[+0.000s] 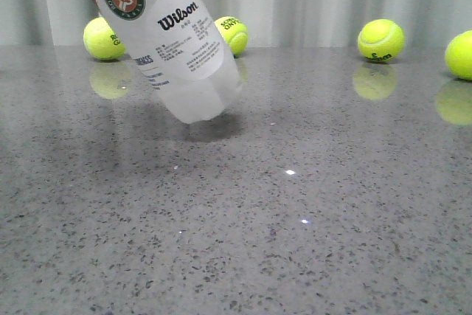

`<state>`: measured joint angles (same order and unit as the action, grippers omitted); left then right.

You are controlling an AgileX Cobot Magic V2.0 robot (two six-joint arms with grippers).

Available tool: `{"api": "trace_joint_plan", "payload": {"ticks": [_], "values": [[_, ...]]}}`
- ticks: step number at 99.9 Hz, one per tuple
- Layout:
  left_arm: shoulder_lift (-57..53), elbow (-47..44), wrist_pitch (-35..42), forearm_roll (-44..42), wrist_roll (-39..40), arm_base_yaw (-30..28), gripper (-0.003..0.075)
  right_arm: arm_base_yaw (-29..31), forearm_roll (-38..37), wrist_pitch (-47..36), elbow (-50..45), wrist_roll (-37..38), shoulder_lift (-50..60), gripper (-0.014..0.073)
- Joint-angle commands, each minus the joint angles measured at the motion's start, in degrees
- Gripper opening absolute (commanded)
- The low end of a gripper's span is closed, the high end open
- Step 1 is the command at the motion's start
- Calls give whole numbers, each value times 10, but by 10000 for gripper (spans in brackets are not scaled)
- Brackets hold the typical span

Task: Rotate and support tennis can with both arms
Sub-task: 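Lift the blue end with the left gripper, rotating the can upright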

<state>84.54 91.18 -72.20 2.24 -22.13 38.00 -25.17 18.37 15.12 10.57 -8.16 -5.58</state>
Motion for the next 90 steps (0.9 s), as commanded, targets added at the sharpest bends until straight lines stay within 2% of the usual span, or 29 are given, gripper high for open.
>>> {"api": "trace_joint_plan", "payload": {"ticks": [1,16,31,38,65,90], "values": [[-15,19,-6,5,6,4,286,0,-1,-43,14,-6,-7,-61],[-11,19,-5,12,6,4,298,0,-1,-43,14,-6,-7,-61],[-11,19,19,20,6,4,435,0,-1,-43,14,-6,-7,-61],[-11,19,32,21,6,4,472,0,-1,-43,14,-6,-7,-61],[11,46,77,67,7,4,474,0,-1,-43,14,-6,-7,-61],[56,103,83,123,7,4,474,0,-1,-43,14,-6,-7,-61]]}}
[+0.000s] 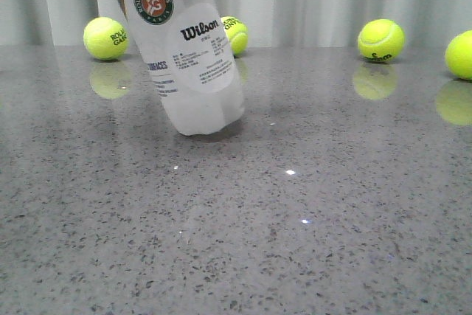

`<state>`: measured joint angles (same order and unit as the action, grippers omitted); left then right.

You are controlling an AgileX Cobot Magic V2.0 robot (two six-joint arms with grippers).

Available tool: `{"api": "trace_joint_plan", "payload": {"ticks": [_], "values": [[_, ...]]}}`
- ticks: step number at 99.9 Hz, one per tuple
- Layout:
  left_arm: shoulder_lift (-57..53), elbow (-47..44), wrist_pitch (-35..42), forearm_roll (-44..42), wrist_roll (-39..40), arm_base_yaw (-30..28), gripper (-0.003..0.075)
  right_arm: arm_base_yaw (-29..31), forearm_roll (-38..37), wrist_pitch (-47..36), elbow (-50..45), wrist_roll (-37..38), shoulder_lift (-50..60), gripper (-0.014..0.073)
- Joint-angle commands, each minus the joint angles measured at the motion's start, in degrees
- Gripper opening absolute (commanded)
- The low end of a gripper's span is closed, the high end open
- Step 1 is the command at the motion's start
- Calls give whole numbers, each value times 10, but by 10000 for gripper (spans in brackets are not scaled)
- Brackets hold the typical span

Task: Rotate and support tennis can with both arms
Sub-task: 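Lift the blue end with the left gripper, rotating the can upright, then lower the can onto its clear end and release with the left gripper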

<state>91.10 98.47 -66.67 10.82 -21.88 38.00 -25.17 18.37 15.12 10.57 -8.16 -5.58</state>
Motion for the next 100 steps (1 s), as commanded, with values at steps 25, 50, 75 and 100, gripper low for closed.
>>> {"api": "trace_joint_plan", "payload": {"ticks": [25,50,75,100], "values": [[1,42,28,89,5,4,473,0,-1,-43,14,-6,-7,-61],[1,42,27,113,5,4,473,0,-1,-43,14,-6,-7,-61],[1,42,30,143,-10,4,465,0,-1,-43,14,-6,-7,-61],[-20,42,126,123,-10,4,109,0,-1,-43,14,-6,-7,-61]]}}
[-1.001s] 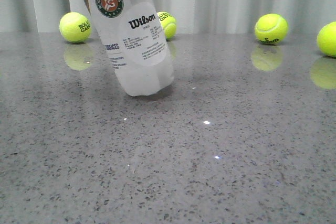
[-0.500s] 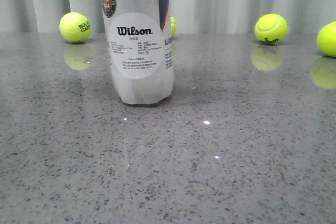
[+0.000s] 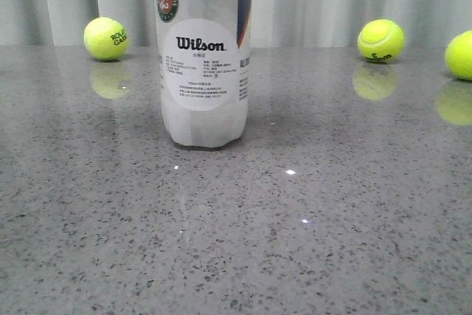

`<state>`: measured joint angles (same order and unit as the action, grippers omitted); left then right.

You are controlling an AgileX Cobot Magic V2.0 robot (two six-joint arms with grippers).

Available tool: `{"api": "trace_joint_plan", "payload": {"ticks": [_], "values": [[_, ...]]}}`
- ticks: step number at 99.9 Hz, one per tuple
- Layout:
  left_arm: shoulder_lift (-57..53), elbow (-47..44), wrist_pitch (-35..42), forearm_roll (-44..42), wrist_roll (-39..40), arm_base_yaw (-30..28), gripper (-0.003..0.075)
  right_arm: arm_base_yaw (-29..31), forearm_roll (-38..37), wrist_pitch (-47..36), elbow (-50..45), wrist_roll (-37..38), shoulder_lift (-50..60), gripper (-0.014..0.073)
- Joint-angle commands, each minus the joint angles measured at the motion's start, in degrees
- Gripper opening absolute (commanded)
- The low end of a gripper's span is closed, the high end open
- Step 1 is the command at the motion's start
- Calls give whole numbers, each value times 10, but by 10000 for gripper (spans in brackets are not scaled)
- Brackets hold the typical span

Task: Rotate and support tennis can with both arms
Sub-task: 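Lower the can onto its clear end and release with the left gripper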

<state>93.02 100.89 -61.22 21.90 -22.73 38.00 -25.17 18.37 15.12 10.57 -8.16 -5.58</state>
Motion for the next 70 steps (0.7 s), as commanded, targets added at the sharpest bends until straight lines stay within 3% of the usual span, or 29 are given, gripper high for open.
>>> {"api": "trace_joint_plan", "payload": {"ticks": [1,7,40,70], "values": [[-40,18,79,12,-1,4,93,0,-1,-43,14,-6,-7,-61],[-48,18,99,12,-1,4,-17,0,-1,-43,14,-6,-7,-61],[-80,7,143,10,-1,4,-19,0,-1,-43,14,-6,-7,-61],[-203,-166,327,16,3,4,-19,0,-1,-44,14,-6,-7,-61]]}}
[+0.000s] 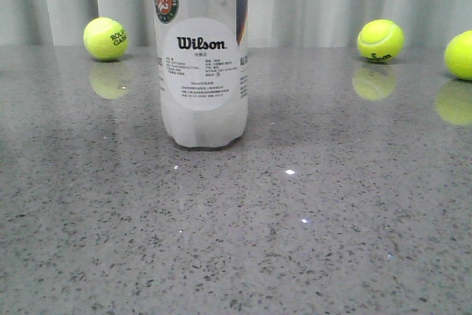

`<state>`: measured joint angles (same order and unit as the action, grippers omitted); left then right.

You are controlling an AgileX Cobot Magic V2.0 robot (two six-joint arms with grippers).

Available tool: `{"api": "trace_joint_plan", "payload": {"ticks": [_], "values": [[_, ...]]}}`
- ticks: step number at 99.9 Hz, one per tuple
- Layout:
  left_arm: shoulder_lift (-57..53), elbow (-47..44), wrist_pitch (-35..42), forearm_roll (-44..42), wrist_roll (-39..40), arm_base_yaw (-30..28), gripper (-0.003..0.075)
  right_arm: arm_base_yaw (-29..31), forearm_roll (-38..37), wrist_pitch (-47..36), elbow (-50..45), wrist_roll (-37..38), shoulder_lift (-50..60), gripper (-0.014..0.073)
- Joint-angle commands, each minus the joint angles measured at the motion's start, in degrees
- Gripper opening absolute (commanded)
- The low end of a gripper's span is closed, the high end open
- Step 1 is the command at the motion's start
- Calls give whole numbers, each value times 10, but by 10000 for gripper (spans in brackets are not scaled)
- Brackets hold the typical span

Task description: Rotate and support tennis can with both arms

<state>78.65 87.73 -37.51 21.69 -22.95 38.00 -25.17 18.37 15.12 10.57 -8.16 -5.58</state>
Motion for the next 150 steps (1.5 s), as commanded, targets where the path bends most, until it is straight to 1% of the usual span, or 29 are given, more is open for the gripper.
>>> {"api": "trace_joint_plan", "payload": {"ticks": [1,10,18,41,57,66,71,76,92,111,120,125,130,137,142,150], "values": [[-63,-40,98,18,5,4,-19,0,-1,-44,14,-6,-7,-61],[-116,-111,144,13,5,4,-18,0,-1,-44,14,-6,-7,-61],[-163,-174,169,10,5,2,-18,0,-1,-44,14,-6,-7,-61],[-278,-326,173,-1,5,2,-18,0,-1,-44,14,-6,-7,-61],[-347,-414,172,-3,5,2,-19,0,-1,-44,14,-6,-7,-61],[-375,-452,207,-38,5,-8,-19,0,-1,-44,14,-6,-7,-61],[-389,-469,238,-59,5,-24,-19,0,-1,-44,14,-6,-7,-61],[-402,-487,264,-59,5,-40,-19,0,-1,-44,14,-6,-7,-61],[-439,-528,315,-59,5,-100,-19,0,-1,-44,14,-6,-7,-61],[-469,-567,337,-59,5,-171,-19,0,-1,-44,14,-6,-7,-61],[-504,-593,340,-85,8,-196,-19,0,-1,-44,14,-6,-7,-61],[-531,-613,340,-110,36,-210,-19,0,-1,-44,14,-6,-7,-61],[-557,-632,340,-146,104,-225,-19,0,-1,-44,14,-6,-7,-61],[-595,-661,340,-214,166,-249,-19,0,-1,-44,14,-6,-7,-61],[-625,-683,340,-246,190,-268,-19,0,-1,-44,14,-6,-7,-61],[-668,-720,340,-250,192,-298,-19,0,-1,-44,14,-6,-7,-61]]}}
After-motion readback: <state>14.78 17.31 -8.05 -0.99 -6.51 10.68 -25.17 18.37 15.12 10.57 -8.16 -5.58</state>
